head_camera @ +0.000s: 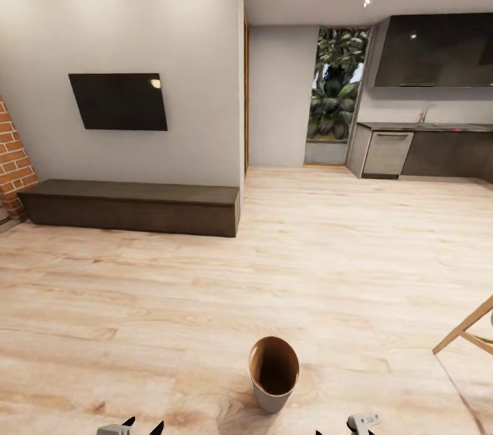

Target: Put the three can of soda from the living room inside the tash can in the kitchen.

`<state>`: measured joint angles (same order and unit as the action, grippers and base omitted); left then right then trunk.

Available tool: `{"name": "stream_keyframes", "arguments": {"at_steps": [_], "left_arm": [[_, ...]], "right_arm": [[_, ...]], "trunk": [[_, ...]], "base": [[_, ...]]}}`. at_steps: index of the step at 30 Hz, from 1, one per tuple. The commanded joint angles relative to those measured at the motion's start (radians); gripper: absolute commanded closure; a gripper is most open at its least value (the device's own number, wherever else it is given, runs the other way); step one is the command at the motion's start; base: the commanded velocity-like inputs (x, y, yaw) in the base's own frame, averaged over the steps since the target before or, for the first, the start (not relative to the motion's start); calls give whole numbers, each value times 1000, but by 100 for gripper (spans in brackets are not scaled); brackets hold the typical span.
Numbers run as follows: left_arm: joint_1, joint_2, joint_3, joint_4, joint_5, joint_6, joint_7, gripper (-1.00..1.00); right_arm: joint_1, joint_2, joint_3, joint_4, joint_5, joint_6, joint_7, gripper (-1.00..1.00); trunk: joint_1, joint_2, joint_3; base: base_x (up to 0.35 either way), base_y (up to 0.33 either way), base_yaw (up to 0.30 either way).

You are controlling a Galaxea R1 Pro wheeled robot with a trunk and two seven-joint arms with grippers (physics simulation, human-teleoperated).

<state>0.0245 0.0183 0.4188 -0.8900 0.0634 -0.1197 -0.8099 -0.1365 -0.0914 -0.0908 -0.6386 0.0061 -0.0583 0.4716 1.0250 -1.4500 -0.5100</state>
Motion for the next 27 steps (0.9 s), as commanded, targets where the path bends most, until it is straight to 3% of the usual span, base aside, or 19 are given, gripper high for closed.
{"name": "stream_keyframes", "arguments": {"at_steps": [1,9,13,20,27], "left_arm": [[0,0,0,-1,1,-1,0,-100],[0,0,-1,-16,3,-1,-3,-100],[0,0,-1,-77,4,1,-3,-100],[0,0,-3,-110,3,3,-3,-100],[0,0,-2,-117,3,4,-33,-100]], "right_arm": [[0,0,0,0,0,0,0,-100],[0,0,-1,0,0,0,0,-100],[0,0,0,0,0,0,0,-100],[0,0,0,-1,0,-1,-1,-100],[0,1,0,0,0,0,-1,-100]], "trunk": [[0,0,0],[0,0,0],[0,0,0],[0,0,0],[0,0,0]], "base": [[290,0,0],[109,0,0],[19,0,0],[57,0,0],[247,0,0]]}}
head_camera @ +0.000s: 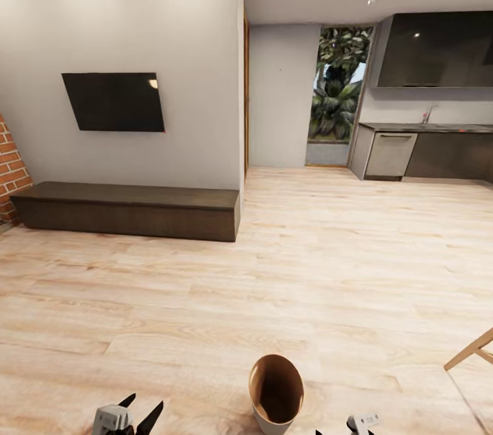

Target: Put the three can of soda from the living room inside the tash can in the kitchen.

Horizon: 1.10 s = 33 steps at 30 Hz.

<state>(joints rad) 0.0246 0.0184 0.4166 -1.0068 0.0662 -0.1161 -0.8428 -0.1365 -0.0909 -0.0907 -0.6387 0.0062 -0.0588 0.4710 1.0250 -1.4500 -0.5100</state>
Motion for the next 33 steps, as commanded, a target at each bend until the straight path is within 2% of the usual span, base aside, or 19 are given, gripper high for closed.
{"name": "stream_keyframes", "arguments": {"at_steps": [1,17,33], "left_arm": [[0,0,0,-1,0,0,-4,-100],[0,0,2,0,0,0,-18,-100],[0,0,4,1,0,0,-18,-100]], "right_arm": [[0,0,0,0,0,0,0,-100],[0,0,0,0,0,-1,0,-100],[0,-1,0,0,0,-1,0,-100]], "trunk": [[0,0,0],[0,0,0],[0,0,0]], "base": [[313,0,0],[313,0,0],[30,0,0]]}}
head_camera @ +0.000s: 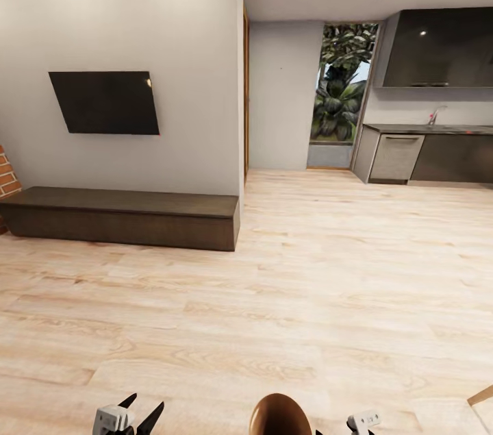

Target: Put the three can of soda from the living room inside the tash can in the kitchen.

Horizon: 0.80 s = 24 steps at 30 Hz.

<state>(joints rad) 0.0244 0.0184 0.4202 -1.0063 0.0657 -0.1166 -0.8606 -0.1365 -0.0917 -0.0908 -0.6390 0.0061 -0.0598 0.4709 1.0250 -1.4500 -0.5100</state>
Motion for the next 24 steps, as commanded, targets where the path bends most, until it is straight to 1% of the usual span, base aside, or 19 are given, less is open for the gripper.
{"name": "stream_keyframes", "arguments": {"at_steps": [1,16,20,24], "left_arm": [[0,0,0,0,0,0,0,-100],[0,0,-1,4,-1,-1,-2,-100],[0,0,-1,5,-1,-1,-3,-100],[0,0,-1,6,-2,-1,-11,-100]], "right_arm": [[0,0,0,0,0,0,0,-100],[-1,0,-2,-3,0,-2,-5,-100],[-2,1,-2,-7,0,-3,-81,-100],[-4,4,0,-7,0,-2,-212,-100]], "trunk": [[0,0,0],[0,0,0],[0,0,0],[0,0,0]], "base": [[2,0,0],[0,0,0],[0,0,0],[0,0,0]]}}
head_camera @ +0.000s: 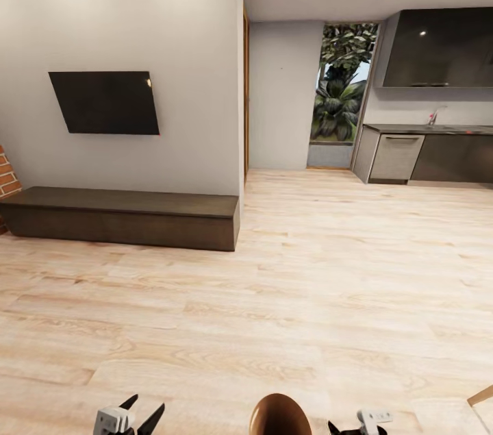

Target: Put the three can of soda from the living room inside the tash can in the kitchen.

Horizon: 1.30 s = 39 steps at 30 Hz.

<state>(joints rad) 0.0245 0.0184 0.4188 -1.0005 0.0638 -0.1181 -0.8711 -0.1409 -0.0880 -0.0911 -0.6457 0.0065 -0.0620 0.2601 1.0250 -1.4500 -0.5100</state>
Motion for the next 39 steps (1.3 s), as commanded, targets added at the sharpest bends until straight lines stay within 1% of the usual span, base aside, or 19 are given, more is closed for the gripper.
{"name": "stream_keyframes", "arguments": {"at_steps": [1,3,4,9,12,23,27,31,39], "left_arm": [[0,0,0,0,0,0,-11,-100],[0,0,0,0,-1,0,-39,-100],[0,0,0,1,-2,0,-71,-100],[0,0,0,2,-3,1,-123,-100],[0,0,1,2,-4,1,-134,-100],[0,0,0,2,-4,0,-142,-100],[0,0,0,2,-4,1,-143,-100],[0,0,0,2,-4,1,-143,-100],[0,0,0,2,-4,0,-143,-100]], "right_arm": [[-1,1,1,0,0,0,-32,-100],[-7,3,1,1,0,1,-75,-100],[-12,5,4,2,0,1,-103,-100],[-19,8,8,3,0,0,-140,-100],[-21,8,8,3,0,-1,-147,-100],[-26,10,10,7,0,-2,-156,-100],[-30,10,10,36,0,-2,-157,-100],[-35,17,9,54,0,-2,-157,-100],[-39,21,8,66,0,-2,-157,-100]], "trunk": [[0,0,0],[0,0,0],[0,0,0],[0,0,0],[0,0,0],[0,0,0],[0,0,0],[0,0,0],[0,0,0]], "base": [[0,0,0],[0,0,0],[0,0,0],[0,0,0],[0,0,0],[10,0,0],[226,0,0],[225,0,0],[59,0,0]]}}
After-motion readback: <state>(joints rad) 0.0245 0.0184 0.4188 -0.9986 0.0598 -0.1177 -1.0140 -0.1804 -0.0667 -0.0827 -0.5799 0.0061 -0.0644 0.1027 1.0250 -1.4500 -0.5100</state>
